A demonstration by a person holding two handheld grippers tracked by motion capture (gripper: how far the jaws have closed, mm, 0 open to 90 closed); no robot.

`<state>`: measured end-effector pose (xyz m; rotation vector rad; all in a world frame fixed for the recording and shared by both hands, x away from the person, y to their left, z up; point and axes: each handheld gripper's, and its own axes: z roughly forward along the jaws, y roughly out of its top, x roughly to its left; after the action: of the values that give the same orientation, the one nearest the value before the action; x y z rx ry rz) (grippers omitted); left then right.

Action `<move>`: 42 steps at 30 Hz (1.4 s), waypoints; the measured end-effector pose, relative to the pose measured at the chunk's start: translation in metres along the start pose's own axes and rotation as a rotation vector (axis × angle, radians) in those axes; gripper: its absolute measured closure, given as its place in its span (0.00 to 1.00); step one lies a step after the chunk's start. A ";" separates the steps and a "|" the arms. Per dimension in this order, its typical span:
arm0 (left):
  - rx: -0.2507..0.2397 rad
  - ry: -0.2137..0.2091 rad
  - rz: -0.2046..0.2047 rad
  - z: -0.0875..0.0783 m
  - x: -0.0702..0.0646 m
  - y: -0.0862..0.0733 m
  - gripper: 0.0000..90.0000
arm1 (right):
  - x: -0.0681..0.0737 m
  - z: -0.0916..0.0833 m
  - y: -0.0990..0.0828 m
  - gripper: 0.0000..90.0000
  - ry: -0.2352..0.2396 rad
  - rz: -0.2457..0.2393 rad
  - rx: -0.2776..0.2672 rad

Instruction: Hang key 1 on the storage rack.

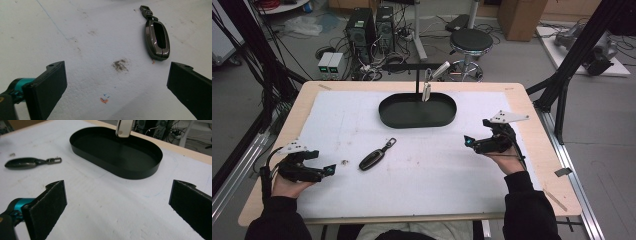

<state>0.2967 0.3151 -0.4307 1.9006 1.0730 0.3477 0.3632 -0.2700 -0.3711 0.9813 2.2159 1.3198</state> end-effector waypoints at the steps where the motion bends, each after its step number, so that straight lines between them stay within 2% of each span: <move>1: -0.001 0.001 0.001 0.000 0.000 0.000 0.04 | 0.001 -0.001 -0.002 0.01 -0.001 -0.005 0.005; 14: -0.002 0.002 -0.003 0.001 0.001 0.000 0.04 | 0.007 -0.012 -0.026 0.01 0.007 -0.002 0.028; 18: 0.003 0.002 -0.001 0.002 0.000 0.000 0.04 | 0.005 -0.016 -0.037 0.01 0.025 0.037 0.037; 20: 0.003 0.000 -0.001 0.002 0.000 0.000 0.04 | 0.003 -0.018 -0.043 0.01 0.015 0.048 0.036; 30: 0.003 0.001 -0.007 0.002 0.000 0.000 0.04 | 0.005 -0.024 -0.061 0.01 0.020 0.023 0.066; 36: 0.009 -0.002 -0.005 0.004 0.000 0.000 0.04 | 0.004 -0.026 -0.071 0.01 0.020 0.033 0.078; 42: 0.008 -0.002 -0.003 0.002 0.000 0.000 0.04 | 0.004 -0.026 -0.074 0.01 0.017 0.041 0.081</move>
<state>0.2979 0.3135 -0.4315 1.9061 1.0775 0.3407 0.3169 -0.3059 -0.4228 1.0534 2.2899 1.2685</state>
